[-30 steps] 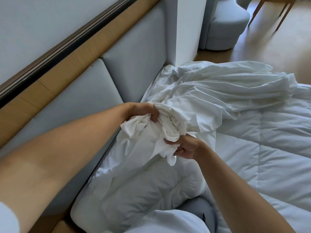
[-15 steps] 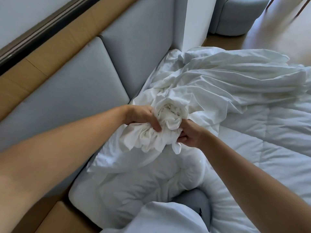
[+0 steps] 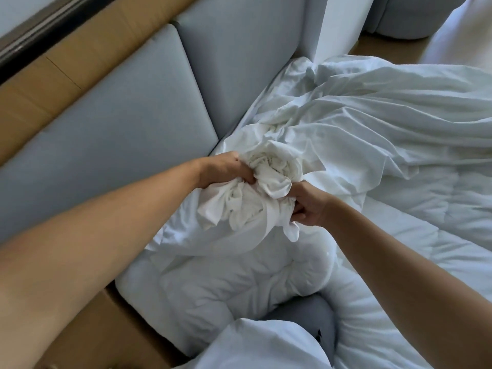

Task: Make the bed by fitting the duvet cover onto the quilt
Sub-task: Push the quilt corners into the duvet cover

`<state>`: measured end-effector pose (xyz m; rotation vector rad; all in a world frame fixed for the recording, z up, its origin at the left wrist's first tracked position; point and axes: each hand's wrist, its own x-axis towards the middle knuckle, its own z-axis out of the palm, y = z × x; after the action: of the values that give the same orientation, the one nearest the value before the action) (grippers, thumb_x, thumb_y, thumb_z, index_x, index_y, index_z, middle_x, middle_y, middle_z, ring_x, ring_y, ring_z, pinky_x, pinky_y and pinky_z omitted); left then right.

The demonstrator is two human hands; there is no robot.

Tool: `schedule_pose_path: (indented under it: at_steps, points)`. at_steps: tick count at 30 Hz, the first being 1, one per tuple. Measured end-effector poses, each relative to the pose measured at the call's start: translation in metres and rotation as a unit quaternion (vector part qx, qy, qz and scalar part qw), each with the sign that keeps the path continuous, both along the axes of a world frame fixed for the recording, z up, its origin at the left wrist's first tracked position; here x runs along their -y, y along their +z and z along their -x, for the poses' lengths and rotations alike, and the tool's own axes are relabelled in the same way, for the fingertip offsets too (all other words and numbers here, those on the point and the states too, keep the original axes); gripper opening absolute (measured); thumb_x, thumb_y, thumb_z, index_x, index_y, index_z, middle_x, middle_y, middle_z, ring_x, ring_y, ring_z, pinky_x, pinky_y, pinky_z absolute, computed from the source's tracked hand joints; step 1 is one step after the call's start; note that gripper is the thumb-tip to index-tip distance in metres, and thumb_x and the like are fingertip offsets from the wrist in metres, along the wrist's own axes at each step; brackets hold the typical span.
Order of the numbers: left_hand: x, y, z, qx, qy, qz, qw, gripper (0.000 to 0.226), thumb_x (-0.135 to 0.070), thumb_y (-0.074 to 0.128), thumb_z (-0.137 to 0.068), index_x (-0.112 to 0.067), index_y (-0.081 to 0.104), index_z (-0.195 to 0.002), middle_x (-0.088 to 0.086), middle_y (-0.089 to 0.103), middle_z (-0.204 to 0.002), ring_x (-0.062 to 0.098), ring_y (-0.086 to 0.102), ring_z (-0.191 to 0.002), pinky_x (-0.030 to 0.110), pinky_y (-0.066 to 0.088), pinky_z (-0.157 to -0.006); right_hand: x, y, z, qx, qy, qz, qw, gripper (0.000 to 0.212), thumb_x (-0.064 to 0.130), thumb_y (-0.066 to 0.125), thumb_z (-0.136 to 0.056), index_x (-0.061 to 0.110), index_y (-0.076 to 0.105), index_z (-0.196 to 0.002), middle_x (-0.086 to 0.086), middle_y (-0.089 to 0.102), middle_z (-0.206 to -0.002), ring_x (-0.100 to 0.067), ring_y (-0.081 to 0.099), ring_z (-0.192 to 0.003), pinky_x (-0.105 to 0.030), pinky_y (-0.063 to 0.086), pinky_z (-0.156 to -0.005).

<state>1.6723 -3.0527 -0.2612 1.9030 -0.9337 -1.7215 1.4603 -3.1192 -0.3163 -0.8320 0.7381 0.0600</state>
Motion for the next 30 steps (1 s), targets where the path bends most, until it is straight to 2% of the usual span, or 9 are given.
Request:
schedule_pose_path:
  at_steps: [6, 10, 12, 14, 16, 19, 23, 26, 30]
  points:
    - [0.001, 0.021, -0.004, 0.171, -0.132, -0.019, 0.976, 0.022, -0.014, 0.073, -0.080, -0.016, 0.072, -0.102, 0.005, 0.075, -0.100, 0.029, 0.071, -0.098, 0.045, 0.056, -0.096, 0.005, -0.004, -0.013, -0.013, -0.007, 0.097, 0.995, 0.015, 0.014, 0.058, -0.067, 0.024, 0.067, -0.060, 0.000, 0.050, -0.053, -0.011, 0.038, -0.040, -0.018, 0.024, -0.037]
    - [0.003, 0.030, 0.022, 0.560, -0.341, 0.017, 0.755, 0.013, -0.019, 0.060, -0.081, -0.021, 0.047, -0.080, -0.004, 0.054, -0.081, 0.026, 0.049, -0.098, 0.050, 0.024, -0.100, -0.003, -0.006, -0.021, -0.053, -0.037, 0.158, 0.985, 0.010, 0.013, 0.055, -0.073, 0.015, 0.062, -0.080, -0.002, 0.052, -0.061, -0.014, 0.043, -0.045, -0.022, 0.029, -0.039]
    - [-0.001, 0.029, 0.031, 0.645, -0.398, 0.061, 0.650, 0.014, -0.015, 0.058, -0.083, -0.025, 0.052, -0.091, -0.004, 0.052, -0.086, 0.026, 0.047, -0.107, 0.043, 0.025, -0.096, -0.009, -0.005, -0.023, -0.060, -0.052, 0.174, 0.981, 0.009, 0.010, 0.051, -0.079, 0.013, 0.058, -0.085, -0.004, 0.051, -0.063, -0.014, 0.042, -0.047, -0.023, 0.029, -0.039]
    - [-0.004, 0.025, 0.031, 0.665, -0.431, 0.080, 0.604, 0.019, -0.017, 0.058, -0.087, -0.026, 0.059, -0.105, -0.003, 0.060, -0.094, 0.025, 0.048, -0.111, 0.037, 0.027, -0.084, -0.017, -0.004, -0.025, -0.071, -0.064, 0.187, 0.978, 0.010, 0.007, 0.046, -0.083, 0.013, 0.054, -0.084, -0.006, 0.047, -0.065, -0.016, 0.039, -0.050, -0.024, 0.028, -0.041]
    - [-0.008, 0.023, 0.030, 0.647, -0.417, 0.081, 0.633, 0.018, -0.024, 0.059, -0.090, -0.025, 0.060, -0.107, -0.003, 0.056, -0.089, 0.025, 0.049, -0.113, 0.033, 0.028, -0.073, -0.026, -0.001, -0.030, -0.089, -0.086, 0.193, 0.973, 0.010, 0.007, 0.044, -0.082, 0.014, 0.051, -0.081, -0.005, 0.043, -0.063, -0.016, 0.036, -0.050, -0.025, 0.026, -0.042]
    - [-0.010, 0.022, 0.028, 0.552, -0.335, 0.030, 0.763, 0.023, -0.041, 0.060, -0.087, -0.024, 0.059, -0.103, 0.001, 0.054, -0.085, 0.024, 0.054, -0.101, 0.032, 0.036, -0.068, -0.037, 0.000, -0.037, -0.126, -0.115, 0.194, 0.966, 0.010, 0.007, 0.043, -0.085, 0.014, 0.047, -0.081, -0.005, 0.040, -0.061, -0.016, 0.033, -0.049, -0.027, 0.023, -0.045]
    - [-0.007, 0.026, 0.011, 0.198, -0.117, -0.079, 0.970, 0.023, -0.034, 0.081, -0.073, -0.023, 0.072, -0.091, 0.000, 0.074, -0.089, 0.022, 0.070, -0.079, 0.030, 0.055, -0.068, -0.042, 0.003, -0.046, -0.145, -0.139, 0.199, 0.959, 0.009, 0.007, 0.047, -0.084, 0.015, 0.048, -0.080, -0.007, 0.041, -0.064, -0.017, 0.033, -0.050, -0.027, 0.023, -0.046]
    - [-0.013, 0.025, 0.002, 0.060, -0.037, -0.104, 0.992, 0.037, -0.020, 0.084, -0.073, -0.013, 0.075, -0.108, 0.008, 0.078, -0.102, 0.032, 0.075, -0.096, 0.052, 0.058, -0.092, -0.042, 0.005, -0.050, -0.162, -0.149, 0.194, 0.956, 0.010, 0.007, 0.050, -0.082, 0.017, 0.052, -0.080, -0.006, 0.045, -0.066, -0.019, 0.038, -0.057, -0.026, 0.028, -0.047]
    - [-0.024, 0.014, -0.001, -0.012, -0.020, -0.120, 0.993, 0.030, -0.015, 0.081, -0.078, -0.011, 0.075, -0.107, 0.012, 0.076, -0.108, 0.031, 0.074, -0.099, 0.052, 0.055, -0.097, -0.038, 0.005, -0.045, -0.148, -0.100, 0.167, 0.970, 0.009, 0.008, 0.048, -0.079, 0.017, 0.049, -0.080, -0.003, 0.038, -0.064, -0.016, 0.029, -0.054, -0.025, 0.021, -0.048]
